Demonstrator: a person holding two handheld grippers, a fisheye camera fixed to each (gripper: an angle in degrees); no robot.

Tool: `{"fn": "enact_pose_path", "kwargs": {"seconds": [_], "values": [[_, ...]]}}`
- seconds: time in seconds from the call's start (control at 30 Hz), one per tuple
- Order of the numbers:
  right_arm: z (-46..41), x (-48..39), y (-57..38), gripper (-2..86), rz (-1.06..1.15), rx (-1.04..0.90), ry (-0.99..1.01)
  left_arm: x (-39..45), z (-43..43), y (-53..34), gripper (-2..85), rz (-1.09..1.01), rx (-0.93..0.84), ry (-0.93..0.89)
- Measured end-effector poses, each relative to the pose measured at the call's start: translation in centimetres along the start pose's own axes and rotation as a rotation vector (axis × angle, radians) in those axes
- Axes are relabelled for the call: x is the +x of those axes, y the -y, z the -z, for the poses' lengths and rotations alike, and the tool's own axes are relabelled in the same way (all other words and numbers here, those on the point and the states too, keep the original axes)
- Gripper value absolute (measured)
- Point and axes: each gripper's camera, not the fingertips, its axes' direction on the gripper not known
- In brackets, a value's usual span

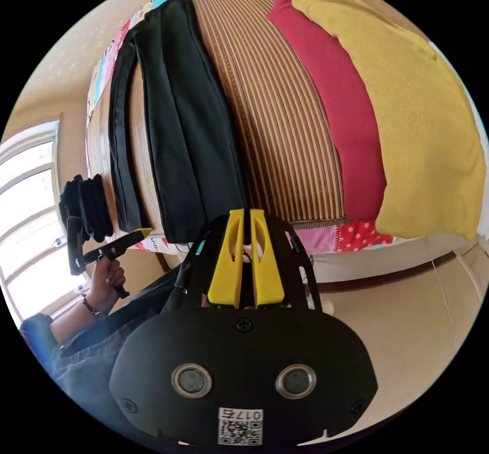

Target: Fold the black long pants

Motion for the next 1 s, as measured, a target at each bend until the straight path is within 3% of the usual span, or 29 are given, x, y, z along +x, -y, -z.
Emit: {"fn": "enact_pose_path", "kwargs": {"seconds": [0.1,0.2,0.33,0.43,0.57,0.73,0.87,0.97,1.0], "values": [[2.6,-2.7,-2.3,2.5,0.083,0.015,0.016,3.5,2.4,1.1,9.9,-0.083,0.098,-0.071],[5.7,-5.4,-5.1,2.6,0.176,0.062,0.062,9.9,2.9,3.0,10.3,-0.250,0.077,-0.203],[7.6,-8.2,-7.2,2.7,0.318,0.094,0.001,18.2,2.1,4.2,12.9,-0.384,0.058,-0.054],[8.4,-9.3,-7.9,2.9,0.399,0.113,0.006,21.0,-0.4,5.1,15.6,-0.424,-0.034,-0.052],[8.5,-9.4,-8.5,3.0,0.477,0.131,0.041,22.0,-3.7,5.2,13.3,-0.384,-0.115,0.038],[6.9,-5.9,-8.1,3.4,0.443,0.065,0.189,21.6,-5.9,4.9,1.9,-0.334,-0.158,0.076],[7.7,-2.5,-5.4,4.1,0.586,-0.064,0.299,21.4,-5.0,4.9,0.2,-0.364,-0.139,0.104],[7.9,1.0,0.5,5.7,0.642,-0.283,0.416,20.4,-4.2,5.3,-0.1,-0.388,-0.115,0.072],[8.8,2.7,3.6,6.0,0.627,-0.242,0.397,19.9,-4.0,5.5,-0.2,-0.388,-0.118,0.028]]}}
